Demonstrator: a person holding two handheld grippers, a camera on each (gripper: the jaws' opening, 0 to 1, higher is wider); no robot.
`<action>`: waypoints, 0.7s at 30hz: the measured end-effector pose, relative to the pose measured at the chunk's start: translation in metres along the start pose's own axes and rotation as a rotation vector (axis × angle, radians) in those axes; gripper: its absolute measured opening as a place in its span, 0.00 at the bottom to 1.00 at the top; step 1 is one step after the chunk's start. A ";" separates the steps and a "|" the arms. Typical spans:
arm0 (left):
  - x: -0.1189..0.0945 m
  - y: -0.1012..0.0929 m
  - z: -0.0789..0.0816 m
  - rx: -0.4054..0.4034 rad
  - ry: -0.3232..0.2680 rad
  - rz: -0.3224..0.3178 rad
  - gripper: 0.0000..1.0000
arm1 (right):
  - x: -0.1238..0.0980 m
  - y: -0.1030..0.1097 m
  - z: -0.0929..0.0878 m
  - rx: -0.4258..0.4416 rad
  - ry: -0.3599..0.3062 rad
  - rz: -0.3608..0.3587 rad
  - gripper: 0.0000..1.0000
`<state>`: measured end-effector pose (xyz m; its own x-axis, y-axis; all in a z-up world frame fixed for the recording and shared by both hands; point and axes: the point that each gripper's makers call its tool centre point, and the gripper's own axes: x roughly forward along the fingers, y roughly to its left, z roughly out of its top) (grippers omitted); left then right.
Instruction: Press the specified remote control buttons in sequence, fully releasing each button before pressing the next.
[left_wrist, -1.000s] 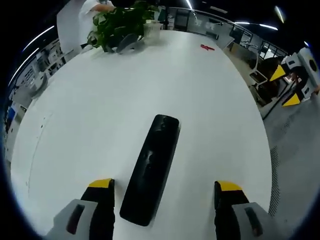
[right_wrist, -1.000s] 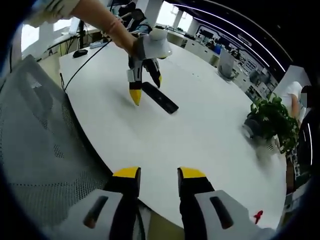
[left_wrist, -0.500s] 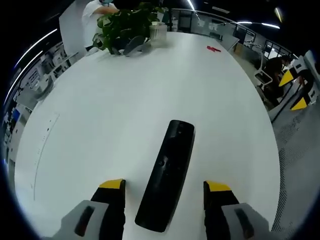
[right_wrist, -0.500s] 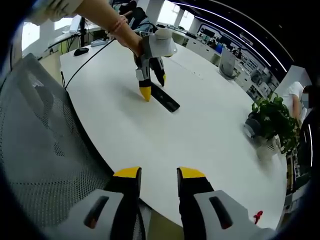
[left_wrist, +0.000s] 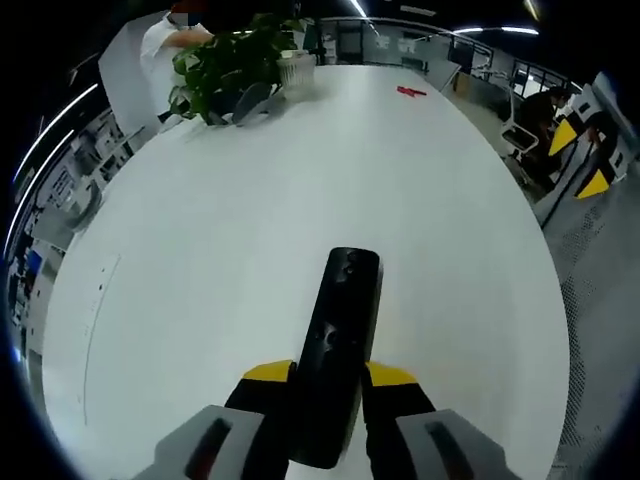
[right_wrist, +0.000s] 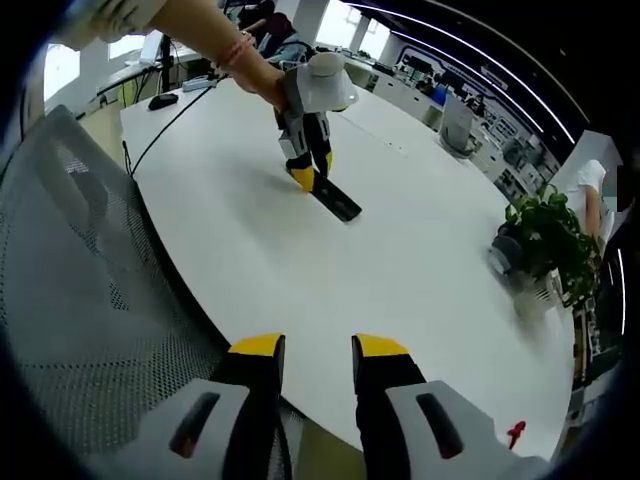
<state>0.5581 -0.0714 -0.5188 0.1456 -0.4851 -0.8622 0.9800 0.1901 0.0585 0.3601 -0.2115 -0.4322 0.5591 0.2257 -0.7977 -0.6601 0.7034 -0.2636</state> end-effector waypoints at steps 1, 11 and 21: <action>0.000 0.000 0.000 0.000 0.000 -0.001 0.26 | 0.000 0.000 0.000 -0.001 0.000 0.000 0.27; -0.005 -0.013 -0.007 -0.008 0.005 -0.035 0.24 | 0.000 0.000 0.000 0.000 -0.001 0.000 0.26; -0.013 -0.029 -0.015 -0.018 0.001 -0.061 0.24 | 0.000 0.001 -0.001 -0.008 0.004 0.004 0.26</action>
<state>0.5256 -0.0577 -0.5172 0.0853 -0.4954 -0.8645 0.9844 0.1757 -0.0036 0.3594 -0.2112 -0.4328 0.5544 0.2262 -0.8009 -0.6664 0.6971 -0.2645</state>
